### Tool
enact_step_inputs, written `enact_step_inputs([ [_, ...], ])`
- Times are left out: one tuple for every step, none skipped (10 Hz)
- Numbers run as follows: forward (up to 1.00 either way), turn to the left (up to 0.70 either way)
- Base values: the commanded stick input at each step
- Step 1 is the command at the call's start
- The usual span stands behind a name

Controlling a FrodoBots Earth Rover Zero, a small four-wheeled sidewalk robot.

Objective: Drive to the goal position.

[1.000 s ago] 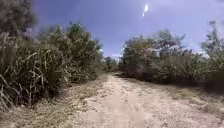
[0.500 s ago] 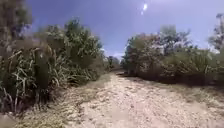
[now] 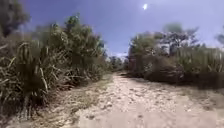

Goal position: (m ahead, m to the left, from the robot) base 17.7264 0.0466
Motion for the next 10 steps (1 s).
enact_step_inputs([
  [0.70, 0.00],
  [0.70, 0.00],
  [0.70, 0.00],
  [0.70, 0.00],
  [0.70, -0.28],
  [0.70, -0.32],
  [0.70, -0.35],
  [0.70, -0.35],
  [0.70, -0.31],
  [0.70, 0.00],
])
